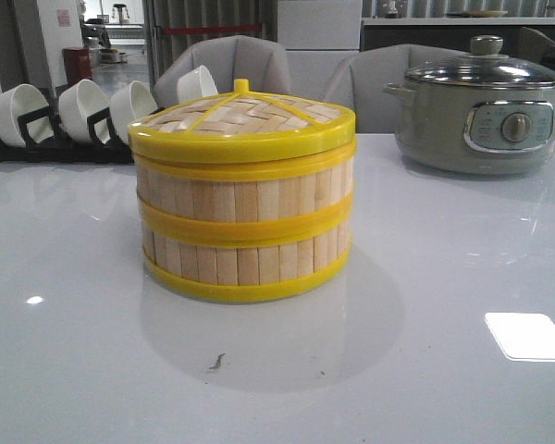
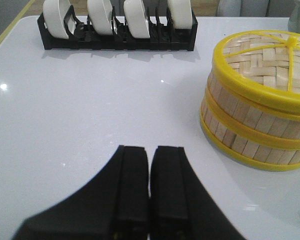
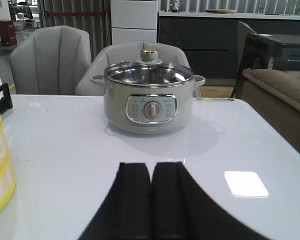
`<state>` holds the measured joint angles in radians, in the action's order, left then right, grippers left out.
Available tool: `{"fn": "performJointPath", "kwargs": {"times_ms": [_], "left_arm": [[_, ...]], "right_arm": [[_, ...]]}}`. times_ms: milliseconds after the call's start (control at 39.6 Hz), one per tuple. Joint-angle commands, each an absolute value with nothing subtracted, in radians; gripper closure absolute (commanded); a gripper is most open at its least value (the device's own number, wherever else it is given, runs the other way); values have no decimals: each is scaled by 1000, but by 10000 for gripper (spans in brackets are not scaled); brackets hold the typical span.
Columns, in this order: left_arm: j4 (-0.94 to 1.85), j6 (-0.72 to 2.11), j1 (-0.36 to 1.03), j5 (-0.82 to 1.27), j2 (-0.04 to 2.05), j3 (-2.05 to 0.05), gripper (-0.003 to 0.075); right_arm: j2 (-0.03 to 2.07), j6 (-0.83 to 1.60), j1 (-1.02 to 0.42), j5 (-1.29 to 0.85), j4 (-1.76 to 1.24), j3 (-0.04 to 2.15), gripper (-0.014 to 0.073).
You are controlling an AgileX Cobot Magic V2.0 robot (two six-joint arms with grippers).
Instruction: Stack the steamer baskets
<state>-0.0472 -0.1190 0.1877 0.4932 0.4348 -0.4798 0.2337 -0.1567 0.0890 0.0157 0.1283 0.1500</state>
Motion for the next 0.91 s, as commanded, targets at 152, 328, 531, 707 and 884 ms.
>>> {"fn": "performJointPath", "kwargs": {"times_ms": [152,328,531,707,884], "left_arm": [[-55,-128,184,408,438,-507,634],[-106,-128,155,274,381,-467,634],[-88,-128,134,17,267,-289,634],[-86,-128,134,-36,165,-125,634],[-78,-128,128,-48,76,-9,634]], "right_arm": [[242,-156,96,96,138,180,526],[242,-156,96,96,138,180,526],[242,-156,96,96,138,180,526],[242,-156,96,96,138,180,526],[242,-156,96,96,138,180,526]]}}
